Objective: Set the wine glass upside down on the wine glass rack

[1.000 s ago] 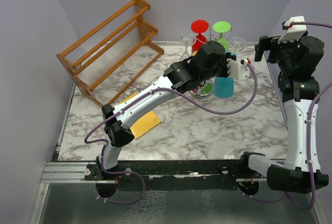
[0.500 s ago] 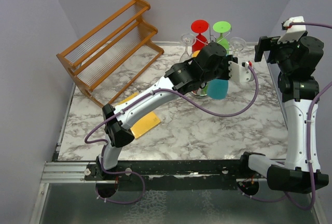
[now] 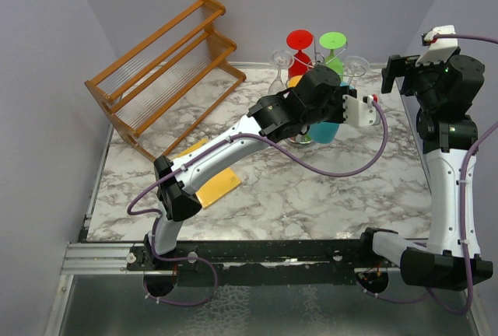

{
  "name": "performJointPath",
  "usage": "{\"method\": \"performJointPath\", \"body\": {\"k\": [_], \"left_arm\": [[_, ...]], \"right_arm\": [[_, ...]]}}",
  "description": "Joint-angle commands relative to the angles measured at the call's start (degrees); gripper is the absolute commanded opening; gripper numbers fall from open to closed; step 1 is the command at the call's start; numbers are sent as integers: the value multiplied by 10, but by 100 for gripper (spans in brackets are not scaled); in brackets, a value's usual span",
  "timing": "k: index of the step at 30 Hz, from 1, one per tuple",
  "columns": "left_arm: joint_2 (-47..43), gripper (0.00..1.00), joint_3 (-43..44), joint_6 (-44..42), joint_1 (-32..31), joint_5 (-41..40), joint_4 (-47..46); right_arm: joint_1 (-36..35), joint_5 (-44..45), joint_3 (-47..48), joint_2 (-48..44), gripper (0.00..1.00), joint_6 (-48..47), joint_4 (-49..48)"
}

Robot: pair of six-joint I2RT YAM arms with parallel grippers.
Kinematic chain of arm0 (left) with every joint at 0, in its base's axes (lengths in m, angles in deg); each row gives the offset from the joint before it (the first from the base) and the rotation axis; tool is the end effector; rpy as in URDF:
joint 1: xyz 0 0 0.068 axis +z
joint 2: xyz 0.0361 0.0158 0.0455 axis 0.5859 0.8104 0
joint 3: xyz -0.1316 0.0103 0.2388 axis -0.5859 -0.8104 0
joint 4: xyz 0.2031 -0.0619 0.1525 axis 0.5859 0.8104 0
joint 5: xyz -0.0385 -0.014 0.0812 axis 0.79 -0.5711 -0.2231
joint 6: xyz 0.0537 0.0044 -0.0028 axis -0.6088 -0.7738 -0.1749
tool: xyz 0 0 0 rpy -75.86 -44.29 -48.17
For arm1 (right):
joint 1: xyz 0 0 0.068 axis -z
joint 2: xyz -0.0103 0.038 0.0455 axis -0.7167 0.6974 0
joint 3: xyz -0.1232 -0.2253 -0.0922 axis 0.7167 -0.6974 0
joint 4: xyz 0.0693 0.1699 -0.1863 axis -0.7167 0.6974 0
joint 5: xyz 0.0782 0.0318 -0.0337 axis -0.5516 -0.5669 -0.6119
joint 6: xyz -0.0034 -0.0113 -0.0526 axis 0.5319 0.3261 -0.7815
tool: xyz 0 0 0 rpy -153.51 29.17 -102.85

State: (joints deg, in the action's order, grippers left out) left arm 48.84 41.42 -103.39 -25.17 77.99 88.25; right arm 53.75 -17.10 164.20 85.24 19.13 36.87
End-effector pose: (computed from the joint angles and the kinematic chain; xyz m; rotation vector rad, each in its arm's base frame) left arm 0.2182 -0.3918 0.4459 1.5052 1.1559 -0.1614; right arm 0.2291 -0.0269 0.4644 -0.1096 1.7439 -0.0813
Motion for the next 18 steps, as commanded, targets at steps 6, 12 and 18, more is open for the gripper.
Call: {"method": "performJointPath", "body": {"k": [6,12,18], "left_arm": [[-3,28,10,28,-8,43,9],[-10,34,17,41,-8,52,19],[-24,40,24,58,-8,59,44]], "right_arm": [[4,-8,-6,-13,100,-6,-21],[4,-8,-8,-13,100,-7,-23],[5,-8,-12,-14,100,-14,-26]]}}
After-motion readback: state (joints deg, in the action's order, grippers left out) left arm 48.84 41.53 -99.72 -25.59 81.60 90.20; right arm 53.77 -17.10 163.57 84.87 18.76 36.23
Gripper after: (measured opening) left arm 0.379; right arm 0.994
